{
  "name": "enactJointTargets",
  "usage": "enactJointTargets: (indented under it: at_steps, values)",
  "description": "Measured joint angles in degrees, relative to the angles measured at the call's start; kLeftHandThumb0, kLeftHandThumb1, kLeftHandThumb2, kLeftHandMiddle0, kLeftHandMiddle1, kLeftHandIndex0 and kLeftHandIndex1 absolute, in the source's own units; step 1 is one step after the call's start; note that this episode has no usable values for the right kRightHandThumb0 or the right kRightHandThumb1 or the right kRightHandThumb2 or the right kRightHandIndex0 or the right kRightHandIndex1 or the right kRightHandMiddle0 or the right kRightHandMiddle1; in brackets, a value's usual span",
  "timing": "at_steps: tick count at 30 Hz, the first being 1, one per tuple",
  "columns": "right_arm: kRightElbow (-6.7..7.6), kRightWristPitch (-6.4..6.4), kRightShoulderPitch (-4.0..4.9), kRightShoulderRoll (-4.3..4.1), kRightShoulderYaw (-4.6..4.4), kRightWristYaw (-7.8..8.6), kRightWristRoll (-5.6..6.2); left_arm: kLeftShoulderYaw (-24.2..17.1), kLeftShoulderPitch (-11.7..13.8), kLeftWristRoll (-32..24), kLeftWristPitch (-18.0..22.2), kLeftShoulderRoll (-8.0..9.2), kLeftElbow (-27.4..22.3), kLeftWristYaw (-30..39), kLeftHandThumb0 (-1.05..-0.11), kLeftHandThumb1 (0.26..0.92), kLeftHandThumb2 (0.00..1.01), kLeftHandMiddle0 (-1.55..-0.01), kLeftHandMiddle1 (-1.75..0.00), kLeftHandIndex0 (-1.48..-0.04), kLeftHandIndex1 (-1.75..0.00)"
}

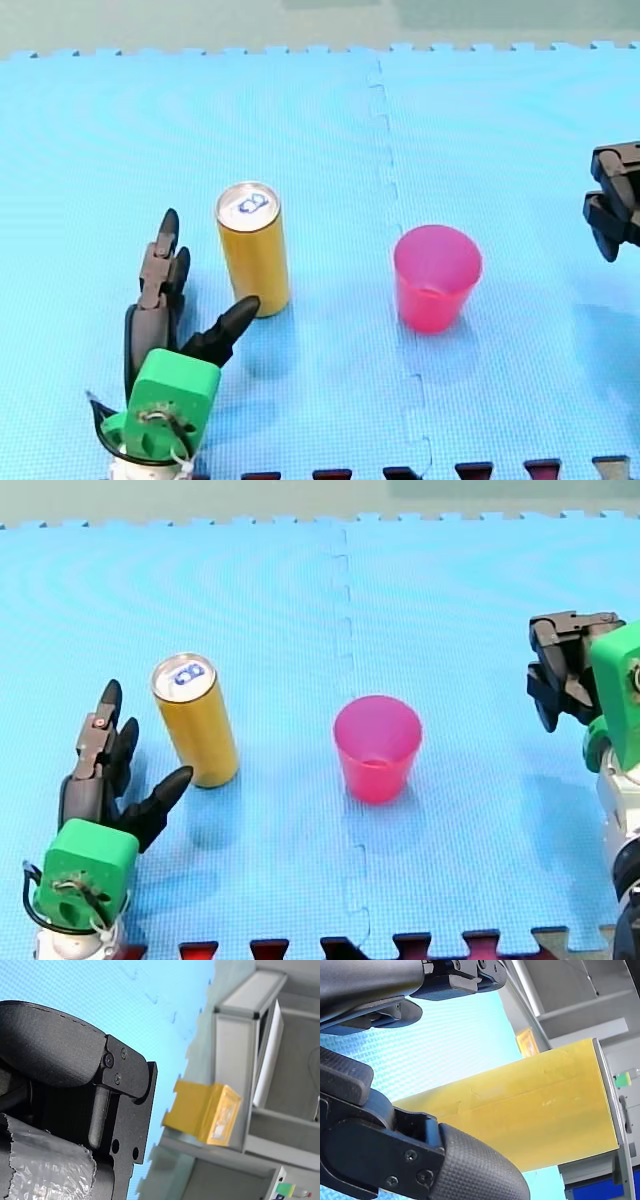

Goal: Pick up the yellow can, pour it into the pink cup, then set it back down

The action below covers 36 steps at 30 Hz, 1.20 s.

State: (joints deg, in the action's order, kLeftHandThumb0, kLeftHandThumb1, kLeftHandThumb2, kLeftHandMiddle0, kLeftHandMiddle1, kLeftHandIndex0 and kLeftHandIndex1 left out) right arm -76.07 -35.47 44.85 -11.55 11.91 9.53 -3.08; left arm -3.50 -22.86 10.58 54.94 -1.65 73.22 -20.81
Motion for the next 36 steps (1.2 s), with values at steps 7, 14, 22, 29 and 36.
enactJointTargets:
  at_steps: [7,14,22,29,36]
  values:
    - [-0.02,0.15,0.14,-0.20,-0.24,-0.30,-0.20,-0.3,0.0,-0.3,0.5,-0.10,0.0,0.5,-1.048,0.902,0.00,-0.28,0.00,-0.14,0.00]
    - [-0.02,0.21,0.17,-0.20,-0.56,-0.58,-0.40,-0.6,0.0,-0.7,0.9,-0.08,-0.1,1.2,-1.048,0.903,0.00,-0.28,0.00,-0.14,0.00]
    - [-0.01,0.21,0.19,-0.19,-0.87,-1.13,-0.55,-1.2,0.0,-1.6,1.1,-0.02,-0.1,2.4,-1.048,0.901,0.00,-0.29,0.00,-0.14,0.00]
    - [-0.01,0.33,0.23,-0.15,-0.71,-1.06,-0.33,-1.5,0.0,-2.0,1.1,-0.12,-0.1,3.1,-1.048,0.902,0.00,-0.29,0.00,-0.14,0.00]
    - [-0.01,0.50,0.42,-0.16,-0.68,-0.80,-0.21,-1.8,-0.1,-2.1,1.1,-0.17,-0.1,3.5,-1.048,0.900,0.00,-0.29,0.00,-0.14,0.00]
